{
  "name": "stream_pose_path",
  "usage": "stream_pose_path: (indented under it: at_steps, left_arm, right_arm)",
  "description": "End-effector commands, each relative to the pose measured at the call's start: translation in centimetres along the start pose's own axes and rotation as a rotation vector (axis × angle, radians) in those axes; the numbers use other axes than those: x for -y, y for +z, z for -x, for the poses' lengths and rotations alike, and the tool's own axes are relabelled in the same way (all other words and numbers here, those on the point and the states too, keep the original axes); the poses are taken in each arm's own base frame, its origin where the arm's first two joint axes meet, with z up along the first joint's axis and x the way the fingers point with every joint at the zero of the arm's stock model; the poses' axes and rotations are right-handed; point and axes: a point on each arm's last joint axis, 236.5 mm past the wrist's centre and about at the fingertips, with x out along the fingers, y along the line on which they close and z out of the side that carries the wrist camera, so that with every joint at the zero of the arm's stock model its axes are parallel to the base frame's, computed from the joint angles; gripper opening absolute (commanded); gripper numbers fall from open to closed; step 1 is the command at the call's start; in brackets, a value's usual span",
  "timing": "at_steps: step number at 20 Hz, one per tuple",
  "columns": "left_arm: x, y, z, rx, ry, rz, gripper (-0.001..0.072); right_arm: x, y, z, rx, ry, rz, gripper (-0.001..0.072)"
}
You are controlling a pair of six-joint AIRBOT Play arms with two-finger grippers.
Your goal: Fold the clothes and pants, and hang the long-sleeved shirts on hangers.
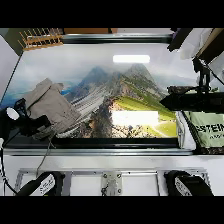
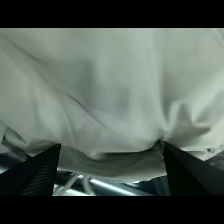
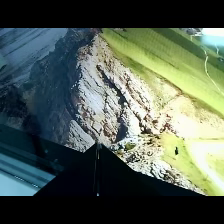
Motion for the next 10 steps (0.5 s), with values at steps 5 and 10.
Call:
stream_pose_path:
  at_steps: [5,10]
  left_arm:
    - [10.9,-0.5,-0.2,0.042,-0.31,0.043,0.0008]
    - [28.8,-7.8,6.5,0.048,-0.599,-0.367,0.0008]
  right_arm:
    - [0.0,0.0,0.0,-0.001,0.001,0.0,0.0032]
    - [0.0,0.0,0.0,-0.001,0.001,0.0,0.0032]
